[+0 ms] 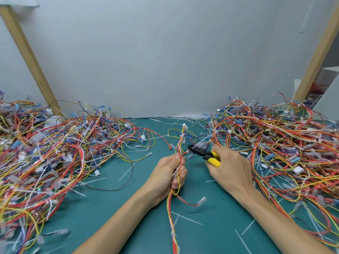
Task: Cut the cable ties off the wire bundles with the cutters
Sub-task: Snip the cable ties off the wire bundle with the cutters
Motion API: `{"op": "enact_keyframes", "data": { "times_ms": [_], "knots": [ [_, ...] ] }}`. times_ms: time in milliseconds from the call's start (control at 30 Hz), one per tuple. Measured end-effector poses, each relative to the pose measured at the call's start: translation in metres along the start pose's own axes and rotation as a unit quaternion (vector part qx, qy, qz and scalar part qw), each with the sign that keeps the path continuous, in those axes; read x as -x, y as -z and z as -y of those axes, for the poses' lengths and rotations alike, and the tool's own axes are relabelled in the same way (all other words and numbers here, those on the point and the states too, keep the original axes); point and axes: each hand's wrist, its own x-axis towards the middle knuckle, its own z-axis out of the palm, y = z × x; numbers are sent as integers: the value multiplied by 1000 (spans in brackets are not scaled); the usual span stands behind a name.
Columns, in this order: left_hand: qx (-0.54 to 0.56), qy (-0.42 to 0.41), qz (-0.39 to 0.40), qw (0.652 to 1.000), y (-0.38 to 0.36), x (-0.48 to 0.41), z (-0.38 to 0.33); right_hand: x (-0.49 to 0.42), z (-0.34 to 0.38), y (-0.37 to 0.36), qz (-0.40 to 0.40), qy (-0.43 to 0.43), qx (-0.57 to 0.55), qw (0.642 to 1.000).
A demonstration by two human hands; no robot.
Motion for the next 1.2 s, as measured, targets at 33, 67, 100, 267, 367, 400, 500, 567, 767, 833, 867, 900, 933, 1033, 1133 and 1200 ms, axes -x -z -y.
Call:
{"op": "enact_keyframes", "data": {
  "times_ms": [33, 67, 100, 267, 367, 400, 500, 567, 767, 833, 867, 900, 933, 1033, 1133, 1200],
  "knots": [
    [-8, -4, -14, 1000, -2, 0, 0, -1, 0, -1, -23, 7, -10, 1000],
    [-14, -8, -26, 1000, -3, 0, 0, -1, 0, -2, -38, 9, -17, 999],
    [-18, -12, -34, 999, -4, 1, 0, -2, 0, -3, -45, 4, -19, 999],
    [-17, -28, -31, 999, -4, -2, 1, -2, 0, -7, -50, -16, 55, 997],
    [25, -13, 2, 1000, 0, -5, -1, -2, -2, -8, -49, -27, 90, 994],
    [36, -4, 19, 999, 3, -5, -2, -2, -2, -8, -54, -35, 91, 994],
    [46, 31, 66, 996, 14, -8, -6, -1, -2, -8, -68, -54, 81, 993],
    [31, 50, 75, 995, 18, -11, -7, -2, -3, -8, -81, -59, 64, 993],
    [45, 40, 95, 994, 19, -14, -5, -5, -6, -6, -116, -70, -37, 990],
    [75, 54, 104, 990, 22, -14, -7, -5, -6, -6, -116, -66, -59, 989],
    [99, 68, 115, 986, 24, -13, -8, -4, -6, -5, -112, -64, -61, 990],
    [122, 80, 129, 981, 25, -13, -8, -4, -6, -5, -107, -63, -60, 990],
    [137, 89, 142, 976, 27, -12, -9, -4, -6, -5, -103, -64, -61, 991],
    [140, 94, 163, 972, 27, -9, -12, -4, -5, -3, -96, -72, -80, 990],
    [137, 98, 227, 959, 30, -6, -14, -4, -5, -3, -89, -85, -101, 987],
    [155, 114, 291, 937, 33, -5, -17, -6, -6, -3, -88, -89, -108, 986]
  ]
}}
